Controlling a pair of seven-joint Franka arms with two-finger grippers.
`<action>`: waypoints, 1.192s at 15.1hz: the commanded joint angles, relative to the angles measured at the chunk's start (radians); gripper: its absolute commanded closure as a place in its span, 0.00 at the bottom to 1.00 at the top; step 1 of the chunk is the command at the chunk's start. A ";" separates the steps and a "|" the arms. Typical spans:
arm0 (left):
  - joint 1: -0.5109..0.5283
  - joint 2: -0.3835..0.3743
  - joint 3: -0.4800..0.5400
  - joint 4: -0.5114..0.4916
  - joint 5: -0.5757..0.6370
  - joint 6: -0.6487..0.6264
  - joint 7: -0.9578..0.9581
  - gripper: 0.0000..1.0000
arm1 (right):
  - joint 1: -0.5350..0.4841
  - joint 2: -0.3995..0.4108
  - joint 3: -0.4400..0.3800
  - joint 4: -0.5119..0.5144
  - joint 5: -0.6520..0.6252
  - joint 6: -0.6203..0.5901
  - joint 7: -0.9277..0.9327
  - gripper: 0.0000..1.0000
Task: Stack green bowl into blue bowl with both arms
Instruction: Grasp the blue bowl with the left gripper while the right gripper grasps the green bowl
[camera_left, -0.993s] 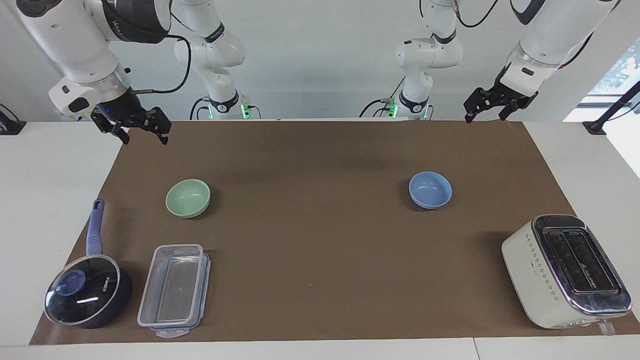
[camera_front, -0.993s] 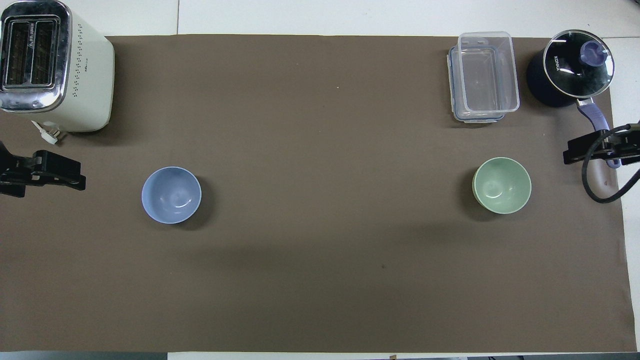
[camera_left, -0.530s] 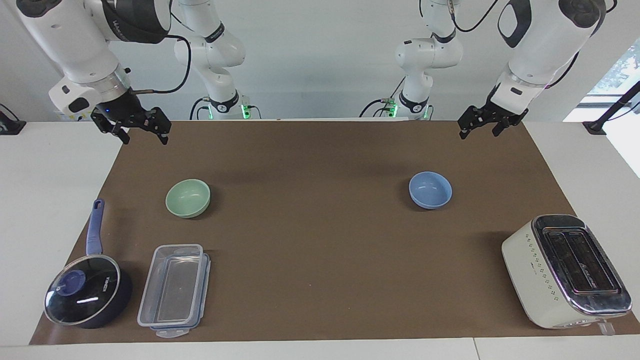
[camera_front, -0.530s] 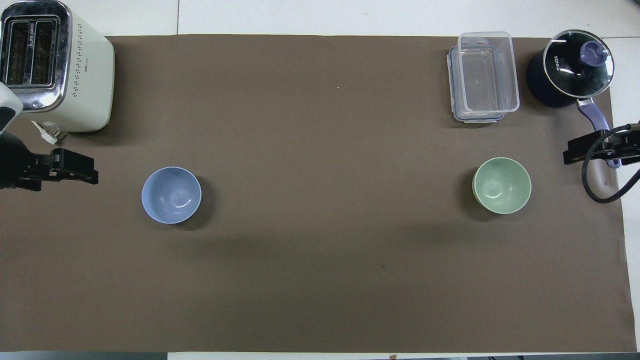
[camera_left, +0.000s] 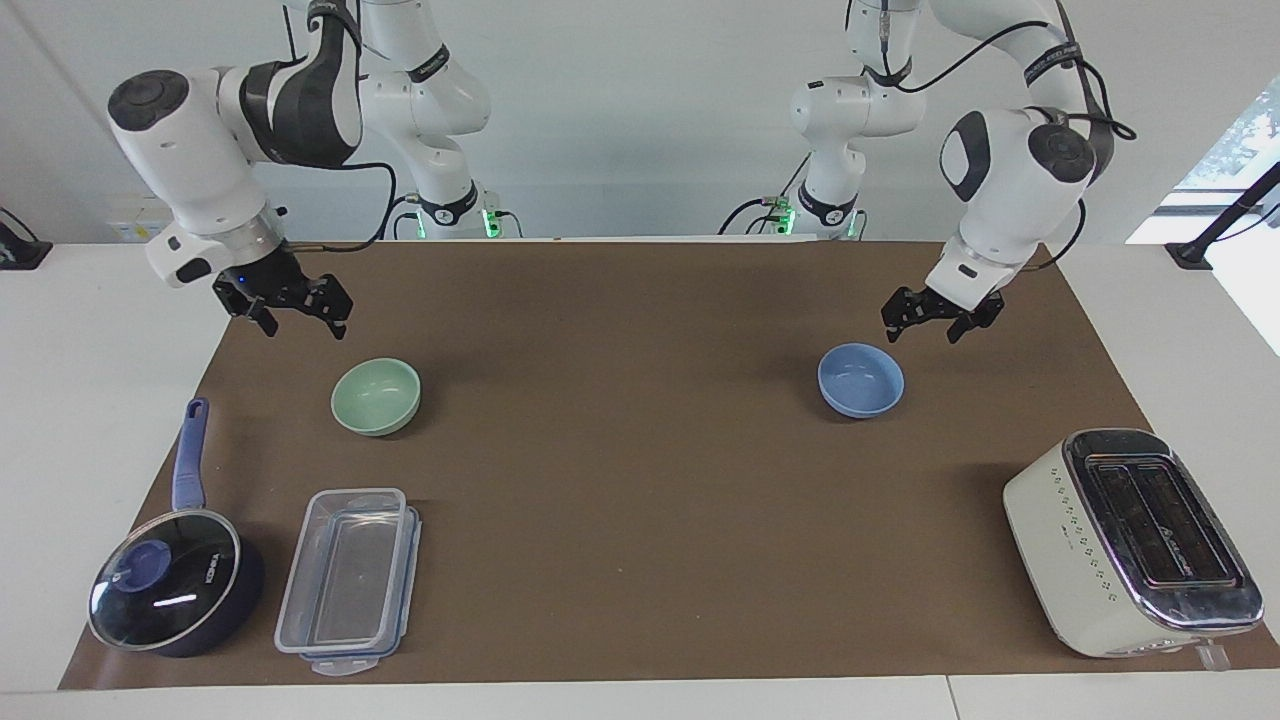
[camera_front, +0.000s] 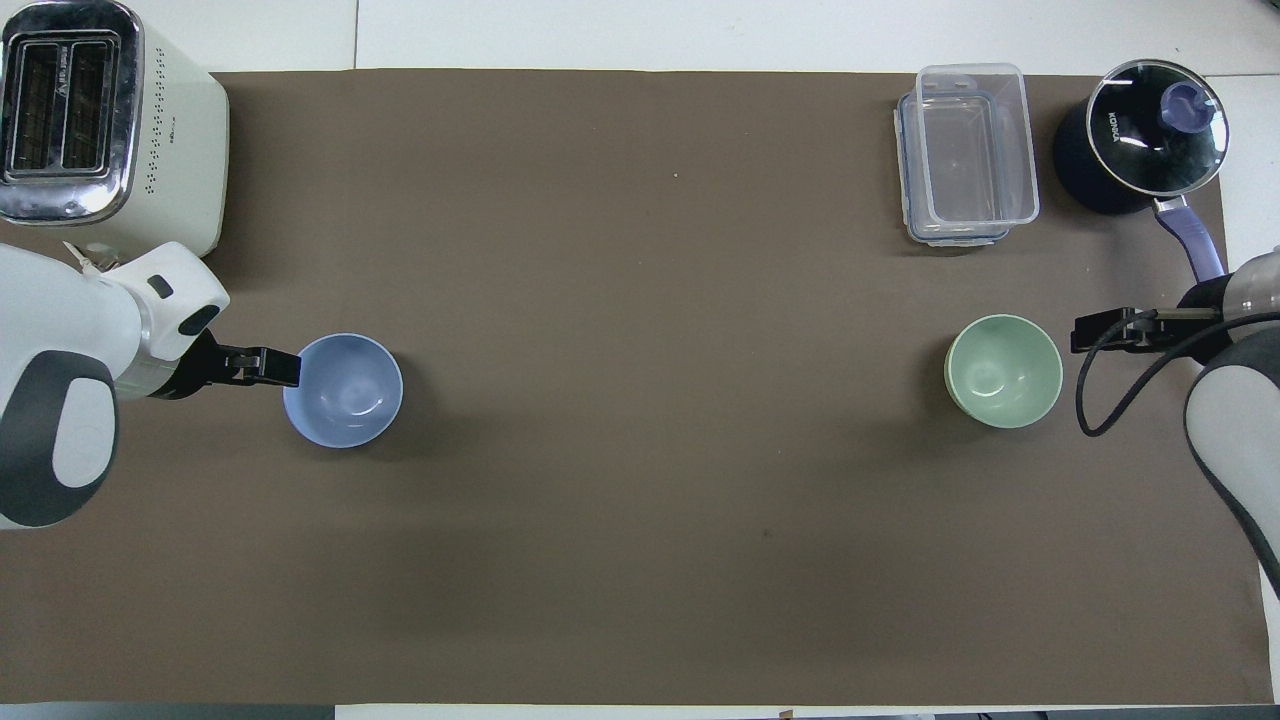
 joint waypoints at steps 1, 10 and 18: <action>-0.002 0.056 0.004 -0.034 -0.011 0.105 0.041 0.06 | -0.042 0.056 0.005 -0.058 0.047 0.118 -0.100 0.00; -0.008 0.144 0.006 -0.044 0.061 0.196 0.083 0.16 | -0.053 0.185 0.007 -0.201 0.064 0.435 -0.198 0.11; -0.005 0.131 0.004 -0.082 0.078 0.196 0.100 1.00 | -0.056 0.207 0.008 -0.188 0.067 0.381 -0.260 1.00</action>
